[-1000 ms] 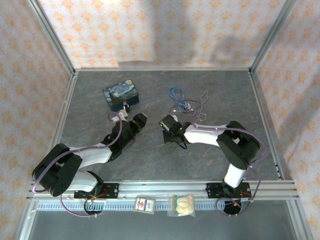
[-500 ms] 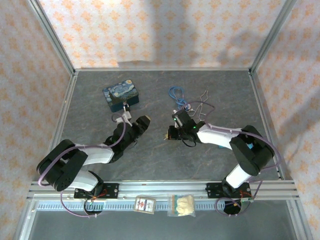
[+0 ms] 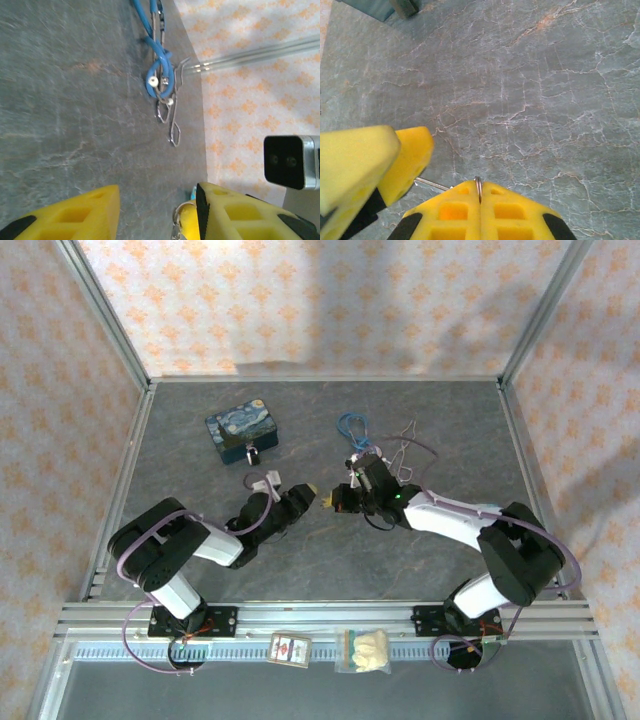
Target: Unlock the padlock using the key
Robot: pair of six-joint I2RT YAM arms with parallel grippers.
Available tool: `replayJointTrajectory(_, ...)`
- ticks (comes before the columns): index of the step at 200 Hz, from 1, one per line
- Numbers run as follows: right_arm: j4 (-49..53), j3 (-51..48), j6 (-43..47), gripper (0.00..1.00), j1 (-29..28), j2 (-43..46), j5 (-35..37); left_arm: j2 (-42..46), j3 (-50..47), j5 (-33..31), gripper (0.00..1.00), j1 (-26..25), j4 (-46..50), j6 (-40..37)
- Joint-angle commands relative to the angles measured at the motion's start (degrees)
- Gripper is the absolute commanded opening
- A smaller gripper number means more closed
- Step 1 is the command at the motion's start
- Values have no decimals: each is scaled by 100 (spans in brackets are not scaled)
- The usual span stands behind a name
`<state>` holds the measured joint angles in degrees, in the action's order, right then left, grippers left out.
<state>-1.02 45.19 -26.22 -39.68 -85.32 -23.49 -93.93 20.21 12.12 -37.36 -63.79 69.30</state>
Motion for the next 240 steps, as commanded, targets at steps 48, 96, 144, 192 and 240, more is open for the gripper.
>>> replayJointTrajectory(48, -268, -63, -64, 0, 31, 64, -79, -416, 343, 386, 32, -130, -634, 75)
replayJointTrajectory(96, -228, -72, -36, 0, 29, 73, -51, -382, 343, 288, 14, -139, -504, -52)
replayJointTrajectory(144, -144, -45, 230, 13, 39, 263, 34, -64, 378, 171, 0, -107, 47, -494)
replayJointTrajectory(192, -141, -189, 1059, 46, 520, 1109, -246, 920, 861, 288, 0, 118, 1909, -2355)
replayJointTrajectory(240, -997, -377, 1145, 43, 1124, 1270, -2256, 1446, 1016, 1532, 0, 532, 2036, -3083)
